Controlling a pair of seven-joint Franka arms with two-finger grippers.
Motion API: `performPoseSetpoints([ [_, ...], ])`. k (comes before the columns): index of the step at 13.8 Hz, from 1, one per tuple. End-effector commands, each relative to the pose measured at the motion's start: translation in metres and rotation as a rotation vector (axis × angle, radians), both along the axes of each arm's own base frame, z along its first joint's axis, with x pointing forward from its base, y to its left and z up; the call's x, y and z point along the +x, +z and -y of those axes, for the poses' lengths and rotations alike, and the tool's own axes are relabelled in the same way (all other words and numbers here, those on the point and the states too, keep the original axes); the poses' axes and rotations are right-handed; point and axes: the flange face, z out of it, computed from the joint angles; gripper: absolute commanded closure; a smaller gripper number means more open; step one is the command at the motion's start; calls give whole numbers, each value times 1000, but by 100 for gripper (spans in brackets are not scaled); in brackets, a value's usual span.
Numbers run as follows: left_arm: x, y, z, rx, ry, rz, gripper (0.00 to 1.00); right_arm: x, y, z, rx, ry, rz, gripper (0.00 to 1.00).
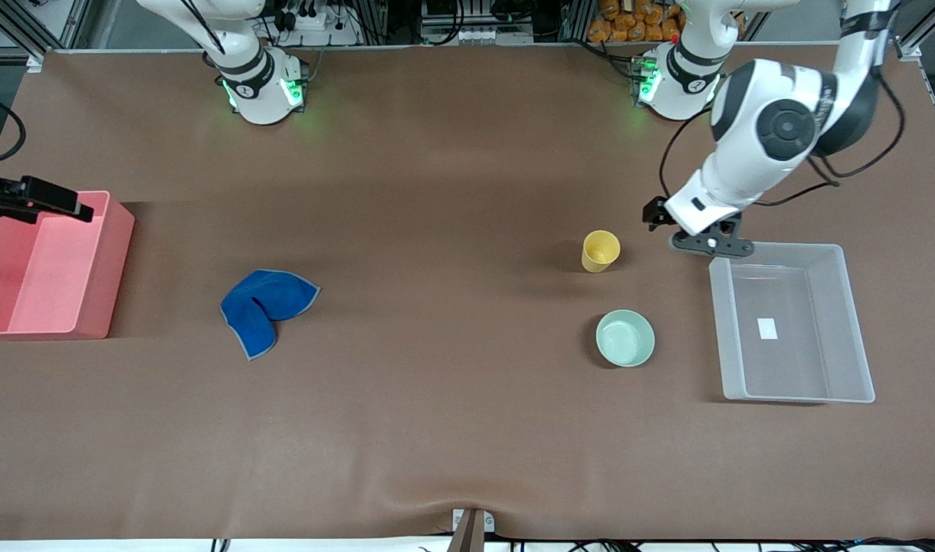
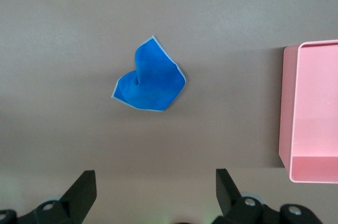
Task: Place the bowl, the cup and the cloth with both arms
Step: 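Grasp the yellow cup with the left gripper while the right gripper approaches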
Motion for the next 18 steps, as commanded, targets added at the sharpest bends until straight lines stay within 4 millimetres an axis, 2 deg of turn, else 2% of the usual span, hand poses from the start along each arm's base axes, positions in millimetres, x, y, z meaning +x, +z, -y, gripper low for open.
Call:
performPoseSetpoints([
  [1, -16, -31, 26, -19, 42, 20, 22, 22, -21, 0, 21, 5, 14, 0],
  [4, -17, -66, 37, -40, 62, 16, 36, 46, -64, -9, 10, 19, -7, 0],
  [6, -13, -86, 38, -57, 66, 16, 43, 62, -102, -13, 11, 21, -31, 0],
  [7, -12, -92, 40, -64, 67, 19, 45, 67, -122, -12, 9, 20, -60, 0],
  [9, -12, -104, 40, -66, 72, 0, 50, 74, -147, -12, 9, 20, -87, 0],
  [11, -12, -113, 41, -72, 75, -3, 55, 83, -166, -11, 13, 10, -76, 0],
  [13, -12, -122, 41, -76, 77, -9, 64, 88, -182, -12, 7, 0, -74, 0],
  [14, -11, -125, 41, -80, 79, -7, 74, 91, -195, -12, 7, -2, -91, 0],
  [15, -11, -128, 41, -82, 82, -9, 88, 91, -205, -11, 8, -3, -106, 0],
  [16, -11, -129, 42, -83, 82, -10, 100, 92, -208, -12, 10, -4, -110, 0],
  [18, -6, -120, 39, -84, 82, 10, 100, 92, -208, -19, 9, 7, -110, 0],
])
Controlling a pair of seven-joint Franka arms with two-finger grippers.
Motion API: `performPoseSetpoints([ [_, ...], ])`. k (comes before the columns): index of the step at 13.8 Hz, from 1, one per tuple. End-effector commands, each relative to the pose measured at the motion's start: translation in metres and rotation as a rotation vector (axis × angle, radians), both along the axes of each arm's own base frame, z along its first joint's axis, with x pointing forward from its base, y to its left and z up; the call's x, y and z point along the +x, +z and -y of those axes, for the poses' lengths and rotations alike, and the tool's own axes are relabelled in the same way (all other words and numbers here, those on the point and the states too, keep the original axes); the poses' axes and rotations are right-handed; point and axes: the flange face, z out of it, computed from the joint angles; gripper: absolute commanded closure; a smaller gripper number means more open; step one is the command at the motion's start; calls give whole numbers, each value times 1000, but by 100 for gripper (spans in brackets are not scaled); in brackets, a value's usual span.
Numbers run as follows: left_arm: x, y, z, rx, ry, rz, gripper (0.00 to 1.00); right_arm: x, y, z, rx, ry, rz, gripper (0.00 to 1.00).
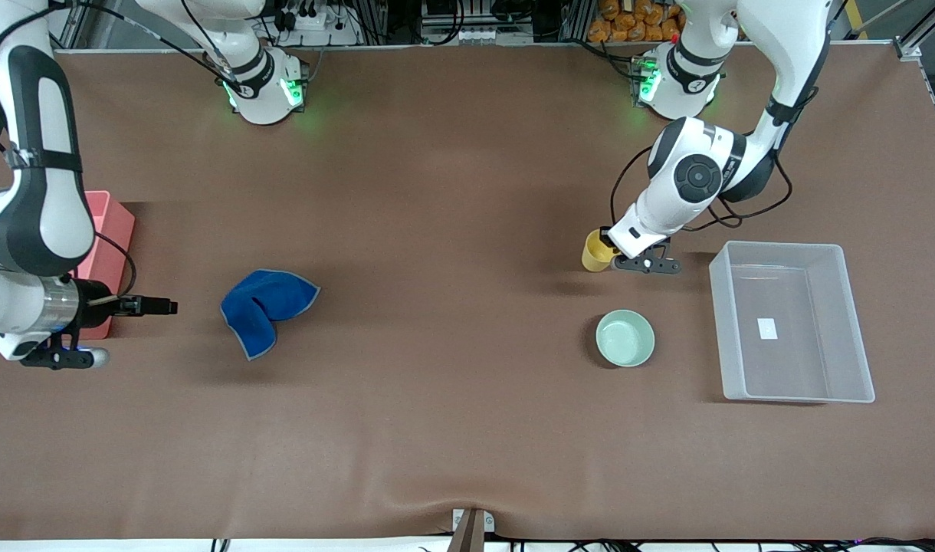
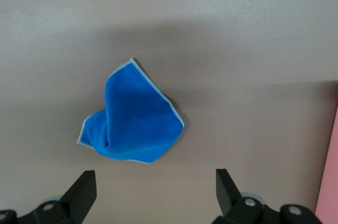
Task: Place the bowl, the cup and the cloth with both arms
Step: 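Grasp the yellow cup with the left gripper while the right gripper approaches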
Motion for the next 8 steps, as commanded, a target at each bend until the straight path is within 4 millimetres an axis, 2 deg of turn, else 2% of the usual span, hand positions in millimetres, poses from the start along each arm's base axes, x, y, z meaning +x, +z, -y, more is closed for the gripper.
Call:
performPoseSetpoints([
  [1, 9, 18, -4, -9, 23, 38, 100, 5, 5, -8, 14, -3, 11, 0],
  [3, 22, 55, -14, -12, 39, 104, 100, 5, 4, -9, 12, 0, 9, 0],
  [4, 31, 76, -27, 0, 54, 112, 100, 5, 5, -9, 12, 0, 11, 0],
  [6, 49, 122, -39, 18, 52, 96, 100, 5, 5, -8, 12, -2, 11, 0],
  [8, 69, 162, -63, 29, 56, 64, 100, 5, 6, -8, 13, -3, 12, 0],
])
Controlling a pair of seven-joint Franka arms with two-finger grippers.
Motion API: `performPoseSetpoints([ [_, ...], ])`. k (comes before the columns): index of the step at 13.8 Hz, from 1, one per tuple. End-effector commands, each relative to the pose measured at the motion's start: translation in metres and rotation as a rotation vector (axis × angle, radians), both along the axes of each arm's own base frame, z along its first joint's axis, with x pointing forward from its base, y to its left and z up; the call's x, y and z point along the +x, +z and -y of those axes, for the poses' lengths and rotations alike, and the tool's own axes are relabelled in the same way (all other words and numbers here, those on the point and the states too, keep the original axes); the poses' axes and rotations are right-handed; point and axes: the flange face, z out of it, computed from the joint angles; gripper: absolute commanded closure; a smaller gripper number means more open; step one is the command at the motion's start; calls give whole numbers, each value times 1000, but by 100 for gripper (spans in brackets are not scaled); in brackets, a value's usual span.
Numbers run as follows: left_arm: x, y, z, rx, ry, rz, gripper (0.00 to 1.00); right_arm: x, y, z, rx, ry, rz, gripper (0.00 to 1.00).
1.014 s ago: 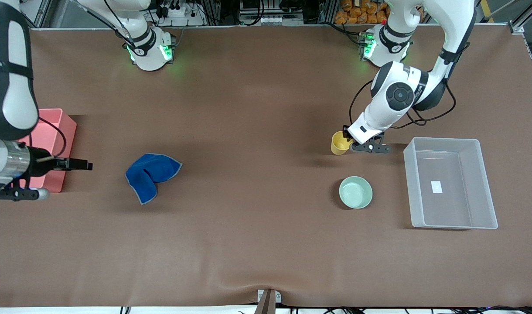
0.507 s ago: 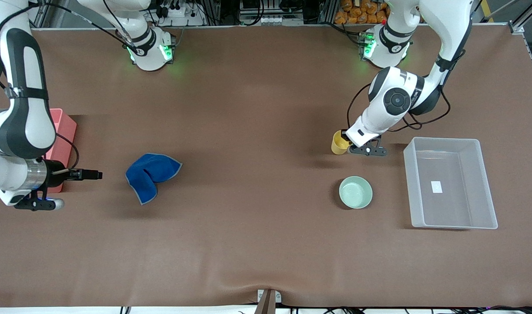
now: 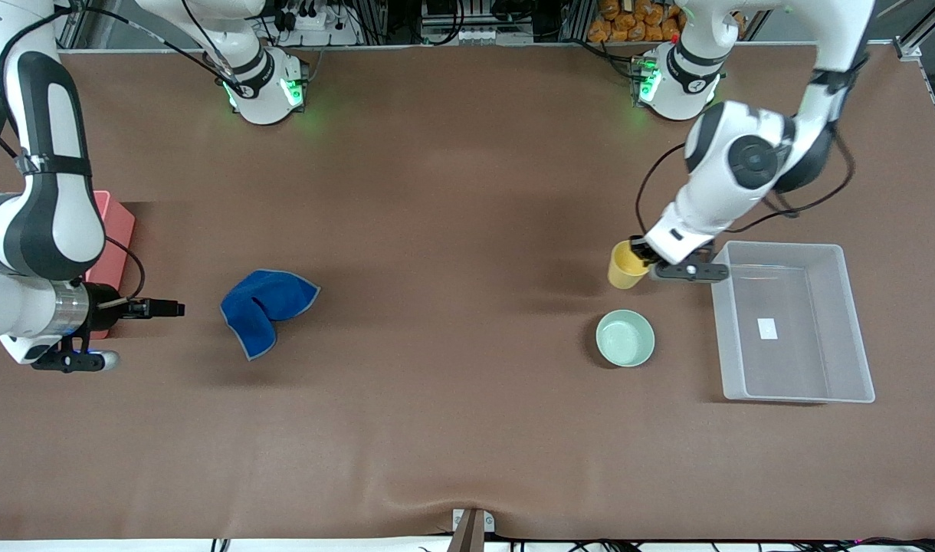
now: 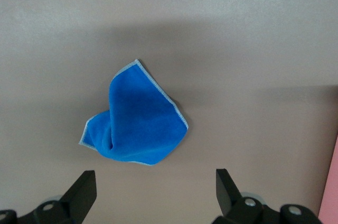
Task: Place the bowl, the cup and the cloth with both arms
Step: 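Carry the yellow cup into the clear bin with the left gripper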
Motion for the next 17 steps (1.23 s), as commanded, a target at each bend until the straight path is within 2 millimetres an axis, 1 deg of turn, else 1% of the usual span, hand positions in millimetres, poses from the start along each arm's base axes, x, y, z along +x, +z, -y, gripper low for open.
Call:
performPoseSetpoints([
  [1, 23, 57, -34, 12, 2, -24, 100, 3, 5, -1, 13, -12, 7, 0],
  [2, 30, 69, -50, 11, -2, -23, 100, 3, 5, 0, 14, -14, 7, 0],
  [3, 35, 78, -71, 12, -11, -19, 100, 3, 5, 0, 14, -14, 7, 0],
  [4, 40, 82, -96, 10, -19, -10, 100, 3, 5, -1, 14, -13, 7, 0],
  [8, 48, 80, -201, 0, -118, 0, 100, 3, 5, -2, 16, -13, 7, 0],
  [10, 49, 69, -235, -13, -133, -9, 100, 3, 6, -1, 14, -13, 9, 0],
  [12, 51, 55, -260, -19, -142, -16, 100, 3, 6, -1, 14, -14, 9, 0],
  [14, 58, 40, -286, -18, -157, -10, 100, 4, 6, -1, 13, -15, 13, 0],
  [16, 67, 17, -296, -35, -161, -13, 100, 7, 5, -1, 12, -20, 37, 0],
  [17, 72, 5, -298, -29, -175, -19, 100, 9, 3, -1, 10, -28, 44, 0],
])
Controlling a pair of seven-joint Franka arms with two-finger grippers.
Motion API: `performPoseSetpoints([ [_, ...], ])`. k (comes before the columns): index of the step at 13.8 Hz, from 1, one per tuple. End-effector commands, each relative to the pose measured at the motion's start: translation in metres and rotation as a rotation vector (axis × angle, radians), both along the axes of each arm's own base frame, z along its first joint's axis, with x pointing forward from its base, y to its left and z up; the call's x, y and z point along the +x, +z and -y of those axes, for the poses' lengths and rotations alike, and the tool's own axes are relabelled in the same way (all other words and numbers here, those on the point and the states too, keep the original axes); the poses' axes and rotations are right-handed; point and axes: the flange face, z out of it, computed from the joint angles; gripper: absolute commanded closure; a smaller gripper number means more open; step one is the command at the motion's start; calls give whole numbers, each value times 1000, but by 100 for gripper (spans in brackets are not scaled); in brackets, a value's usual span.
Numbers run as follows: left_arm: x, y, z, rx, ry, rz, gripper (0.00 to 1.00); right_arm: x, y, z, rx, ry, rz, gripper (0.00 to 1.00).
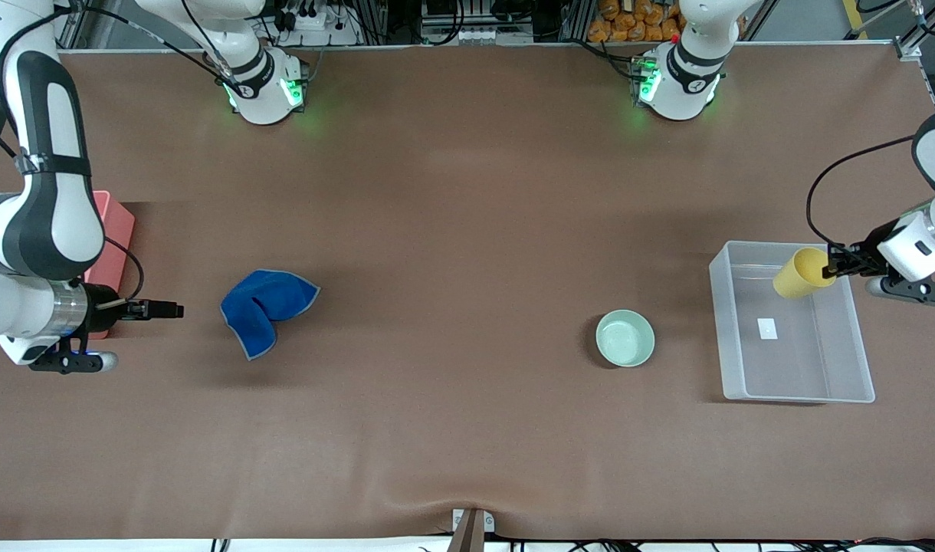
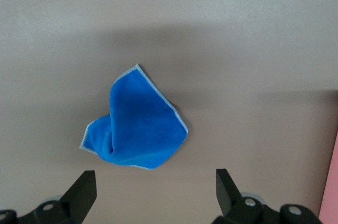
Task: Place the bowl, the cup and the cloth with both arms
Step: 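Carry the yellow cup into the clear bin with the left gripper, then release the cup and reach the green bowl while the right gripper grasps cloth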
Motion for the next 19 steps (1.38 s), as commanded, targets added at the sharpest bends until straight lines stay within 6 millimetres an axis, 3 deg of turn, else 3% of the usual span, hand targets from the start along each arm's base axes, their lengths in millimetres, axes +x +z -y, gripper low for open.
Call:
performPoseSetpoints([
  [1, 19, -29, -7, 17, -48, -13, 100, 7, -6, -2, 11, -49, 17, 0],
  [2, 20, -48, -7, 13, -55, -28, 100, 9, -7, -3, 5, -88, 20, 0],
  [5, 18, -90, -8, -5, -72, -91, 100, 15, -13, -35, -17, -164, 26, 0],
  [9, 10, -117, -5, -26, -77, -138, 100, 18, -27, -44, -21, -179, 20, 0],
  [10, 9, -127, -2, -36, -80, -152, 95, 20, -33, -43, -23, -194, 21, 0],
  [11, 9, -133, -3, -41, -80, -157, 84, 22, -37, -43, -21, -216, 24, 0],
  [13, 9, -143, -3, -47, -76, -151, 44, 22, -49, -44, 9, -270, -3, 0],
  [14, 10, -141, -2, -46, -76, -148, 0, 22, -58, -45, 14, -297, -19, 0],
  [15, 11, -133, -4, -39, -75, -140, 0, 22, -67, -46, 10, -306, -31, 0],
  [17, 17, -97, 1, -12, -68, -104, 0, 19, -89, -43, 6, -299, -64, 0],
  [19, 23, -43, 27, 12, -54, -60, 0, 9, -109, -45, 1, -290, -102, 0],
])
